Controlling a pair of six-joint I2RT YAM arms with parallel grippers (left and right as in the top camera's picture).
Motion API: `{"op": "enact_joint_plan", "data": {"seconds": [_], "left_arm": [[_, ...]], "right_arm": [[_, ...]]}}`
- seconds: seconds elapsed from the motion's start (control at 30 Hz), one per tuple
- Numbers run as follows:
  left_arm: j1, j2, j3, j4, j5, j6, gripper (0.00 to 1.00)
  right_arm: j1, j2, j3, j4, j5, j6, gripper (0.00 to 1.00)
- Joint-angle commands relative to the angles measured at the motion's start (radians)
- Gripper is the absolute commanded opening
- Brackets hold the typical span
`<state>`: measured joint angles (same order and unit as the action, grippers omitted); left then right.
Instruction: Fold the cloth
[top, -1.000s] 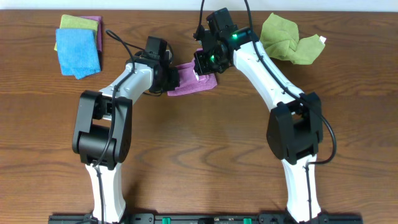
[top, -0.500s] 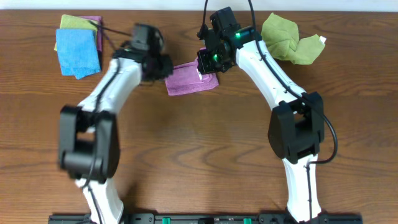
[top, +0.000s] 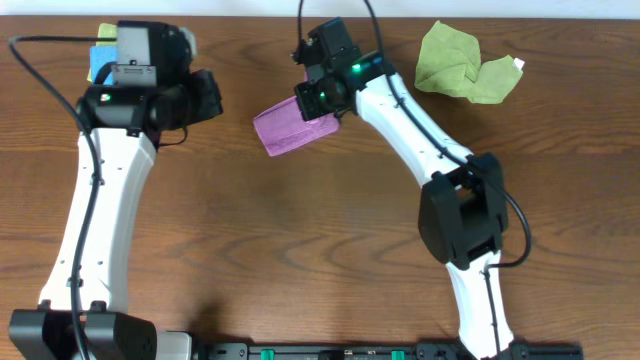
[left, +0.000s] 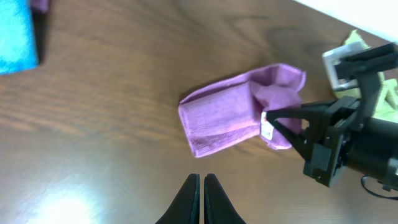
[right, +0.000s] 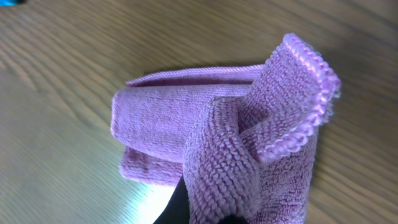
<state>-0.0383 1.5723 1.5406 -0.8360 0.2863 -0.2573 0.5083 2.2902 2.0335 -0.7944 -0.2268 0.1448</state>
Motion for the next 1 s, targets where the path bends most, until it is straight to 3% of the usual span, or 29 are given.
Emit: {"op": "enact_joint_plan", "data": {"seconds": [0.0,0.33,0.53,0.97], "left_arm": [[0.032,-0.026,0.007,-0.031,-0.008,0.037,0.06],[0.074,-0.032,0.007,-0.051,-0.005,0.087,0.06],[0.074,-0.032,0.007,-0.053,-0.005,0.119,0.06],[0.074,-0.032,0.007,-0.054,-0.005,0.150,0.06]], "right_arm": [[0.017,0.030,0.006,0.014,0.022,-0.019,0.02],[0.034,0.080,0.006,0.077,0.021,-0.020,0.02],[0.068,0.092,0.006,0.084,0.024,-0.105,0.02],[0.122,0.103,0.006,0.084,0.185,-0.158,0.01]]}}
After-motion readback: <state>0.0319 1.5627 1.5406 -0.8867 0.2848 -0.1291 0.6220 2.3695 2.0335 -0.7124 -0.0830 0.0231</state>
